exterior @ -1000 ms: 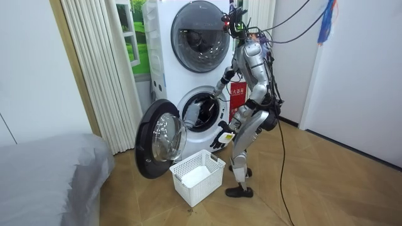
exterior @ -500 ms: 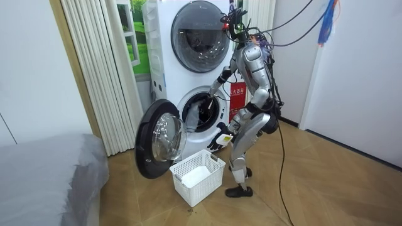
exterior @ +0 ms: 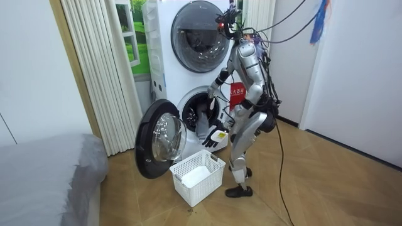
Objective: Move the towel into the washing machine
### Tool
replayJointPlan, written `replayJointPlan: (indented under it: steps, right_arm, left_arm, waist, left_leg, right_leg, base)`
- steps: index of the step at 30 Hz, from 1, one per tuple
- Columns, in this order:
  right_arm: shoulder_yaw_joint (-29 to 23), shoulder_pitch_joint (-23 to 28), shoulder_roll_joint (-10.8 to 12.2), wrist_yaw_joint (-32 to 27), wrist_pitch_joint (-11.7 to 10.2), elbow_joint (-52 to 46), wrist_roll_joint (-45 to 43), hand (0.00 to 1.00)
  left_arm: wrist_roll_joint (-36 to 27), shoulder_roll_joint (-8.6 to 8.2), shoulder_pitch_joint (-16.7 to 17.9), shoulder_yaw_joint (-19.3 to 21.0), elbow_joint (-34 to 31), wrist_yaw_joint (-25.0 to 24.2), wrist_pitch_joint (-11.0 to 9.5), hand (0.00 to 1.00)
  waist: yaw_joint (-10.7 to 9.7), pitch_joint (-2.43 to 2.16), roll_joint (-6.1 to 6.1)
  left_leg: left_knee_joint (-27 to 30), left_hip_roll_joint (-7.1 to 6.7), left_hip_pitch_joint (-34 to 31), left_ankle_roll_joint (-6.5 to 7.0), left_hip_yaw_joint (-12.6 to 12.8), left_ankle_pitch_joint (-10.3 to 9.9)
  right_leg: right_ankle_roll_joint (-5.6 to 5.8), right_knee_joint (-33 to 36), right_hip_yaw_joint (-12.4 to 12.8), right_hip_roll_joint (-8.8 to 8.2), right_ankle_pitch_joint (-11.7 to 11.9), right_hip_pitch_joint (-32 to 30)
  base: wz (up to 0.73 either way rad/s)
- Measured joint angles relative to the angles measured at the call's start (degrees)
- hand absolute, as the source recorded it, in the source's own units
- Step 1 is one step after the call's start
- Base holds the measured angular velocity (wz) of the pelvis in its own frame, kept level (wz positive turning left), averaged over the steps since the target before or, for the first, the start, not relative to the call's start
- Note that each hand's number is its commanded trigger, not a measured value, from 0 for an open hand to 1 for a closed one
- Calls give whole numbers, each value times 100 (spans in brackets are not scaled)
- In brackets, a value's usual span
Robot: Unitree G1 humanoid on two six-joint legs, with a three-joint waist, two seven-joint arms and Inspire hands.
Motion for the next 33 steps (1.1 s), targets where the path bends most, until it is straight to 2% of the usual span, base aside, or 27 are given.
replayJointPlan:
  steps: [3,9,13,16,18,23,25,27,28,30,32,33]
  right_arm:
    - [0,52,59,-219,-166,-2,0,0]
    - [-42,146,177,-454,-329,-15,11,0]
    - [-176,203,190,-529,-342,-15,10,0]
    - [-177,290,226,-545,-343,-14,10,0]
    - [-176,450,230,-509,-343,-14,2,0]
    - [-174,965,357,-276,-352,-261,-16,0]
    - [-155,1346,459,-38,-351,-440,-140,0]
    - [-121,1932,606,310,-347,-675,-311,0]
    - [-89,2045,630,405,-337,-676,-392,0]
    - [201,2682,702,858,-296,-700,-475,0]
    - [294,3027,811,1137,-264,-671,-557,0]
    - [297,3258,899,1332,-215,-574,-862,0]
  left_arm:
    - [-22,-37,-117,3,126,11,-139,0]
    - [36,-79,-287,20,478,40,-317,0]
    - [148,-93,-352,80,720,44,-333,0]
    - [144,-81,-451,156,958,47,-332,0]
    - [138,-77,-468,155,1069,41,-333,0]
    - [534,-65,-478,408,1427,46,-330,0]
    - [826,-52,-386,562,1567,66,-328,0]
    - [1009,69,-155,641,1559,95,-326,0]
    - [1054,82,-78,676,1576,95,-324,0]
    - [1388,83,253,827,1677,97,-308,0]
    - [1570,93,496,975,1748,89,-275,0]
    - [1674,107,651,1080,1856,87,-266,0]
  waist:
    - [33,2,52]
    - [39,7,94]
    - [40,2,146]
    - [46,2,190]
    - [47,-14,254]
    - [78,-30,283]
    - [80,-49,309]
    - [73,-78,323]
    - [69,-88,327]
    - [73,-221,313]
    - [76,-285,294]
    - [33,-294,284]
  left_leg:
    - [-192,14,251,-5,76,7]
    - [-429,19,581,-34,120,25]
    - [-648,54,745,-36,195,28]
    - [-845,96,923,-39,228,91]
    - [-1008,92,1111,-36,228,106]
    - [-1277,58,1551,-38,259,108]
    - [-1363,67,1738,-42,257,110]
    - [-1623,68,2095,-75,256,130]
    - [-1685,64,2192,-80,256,134]
    - [-1922,28,2571,-112,249,153]
    - [-2127,-1,2887,-142,228,172]
    - [-2262,-3,3131,-168,213,188]
  right_leg:
    - [26,-163,-22,18,17,229]
    - [50,-380,-55,67,39,553]
    - [97,-612,-70,129,92,728]
    - [134,-989,-89,253,231,960]
    - [188,-1261,-107,305,304,1211]
    - [281,-1670,-77,388,365,1683]
    - [321,-1894,-92,451,394,1954]
    - [347,-2289,-89,545,502,2350]
    - [356,-2375,-82,565,527,2450]
    - [387,-2651,-74,599,573,2817]
    - [402,-2829,-48,635,586,3104]
    - [409,-3014,3,690,626,3335]
  base:
    - [0]
    - [-2]
    - [-1]
    - [-8]
    - [0]
    - [-5]
    - [4]
    - [-6]
    - [-14]
    - [-9]
    - [-9]
    - [-10]
